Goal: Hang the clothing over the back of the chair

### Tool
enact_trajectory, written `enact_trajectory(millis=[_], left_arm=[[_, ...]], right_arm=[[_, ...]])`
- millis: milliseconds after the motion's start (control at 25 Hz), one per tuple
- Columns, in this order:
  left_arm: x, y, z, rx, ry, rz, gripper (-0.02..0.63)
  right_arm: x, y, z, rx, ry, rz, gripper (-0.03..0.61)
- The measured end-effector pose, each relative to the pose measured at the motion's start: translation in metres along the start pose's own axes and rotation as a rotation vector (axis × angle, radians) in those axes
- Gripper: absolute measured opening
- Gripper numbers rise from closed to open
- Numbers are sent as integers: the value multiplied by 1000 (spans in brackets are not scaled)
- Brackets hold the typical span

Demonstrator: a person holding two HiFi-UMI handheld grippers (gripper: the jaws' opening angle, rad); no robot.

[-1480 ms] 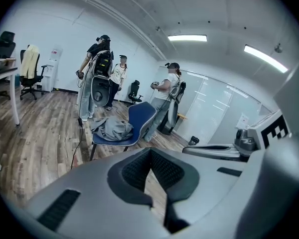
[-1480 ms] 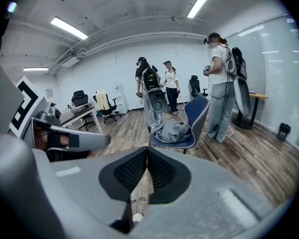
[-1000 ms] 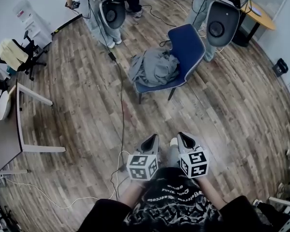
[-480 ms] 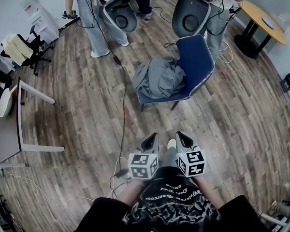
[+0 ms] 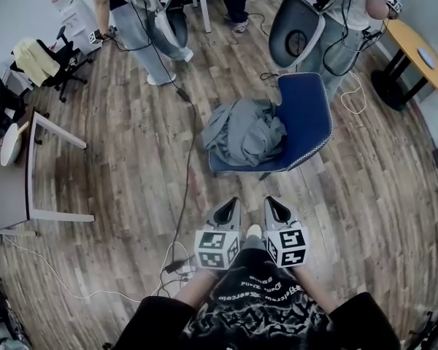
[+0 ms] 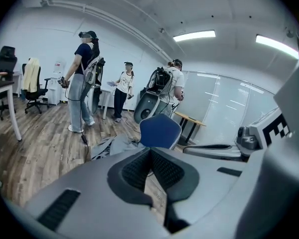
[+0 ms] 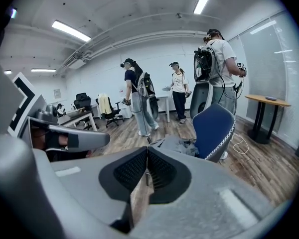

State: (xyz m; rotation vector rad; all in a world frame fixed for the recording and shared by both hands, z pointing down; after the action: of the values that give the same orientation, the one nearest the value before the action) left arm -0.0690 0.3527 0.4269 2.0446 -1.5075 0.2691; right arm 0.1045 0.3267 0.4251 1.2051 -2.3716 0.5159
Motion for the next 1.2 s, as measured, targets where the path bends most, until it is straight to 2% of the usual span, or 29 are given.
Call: enact_trajectory(millis=[280, 560, 760, 960, 1080, 1200], left_arm=[[34, -11, 15, -5, -39, 52, 9], [60, -16, 21, -6, -15, 57, 9], [75, -12, 25, 0, 22, 35, 9], [97, 10, 35, -9, 51, 20, 9], [117, 28, 49, -6, 68, -5, 9], [137, 48, 68, 6, 102, -43, 9]], right_arm=[[22, -34, 20, -34, -16, 47, 9], [37, -56, 24, -21, 4, 76, 9], [45, -66, 26, 15, 20, 58, 9], [67, -73, 35, 33, 42, 29, 10], [88, -79, 45, 64, 53, 2, 52], [109, -81, 57, 100, 66, -32, 63]])
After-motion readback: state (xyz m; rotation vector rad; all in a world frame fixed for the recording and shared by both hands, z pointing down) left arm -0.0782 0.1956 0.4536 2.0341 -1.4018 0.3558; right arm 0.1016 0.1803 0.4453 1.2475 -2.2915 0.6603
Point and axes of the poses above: the fingertips, and each gripper's own axes: x forward along the fingers, y to its left, z out of its top, the point moved 10 cm from there along -x, backward along the fingers, and after that the axes turned 3 degrees about y, right-handed, at the moved point
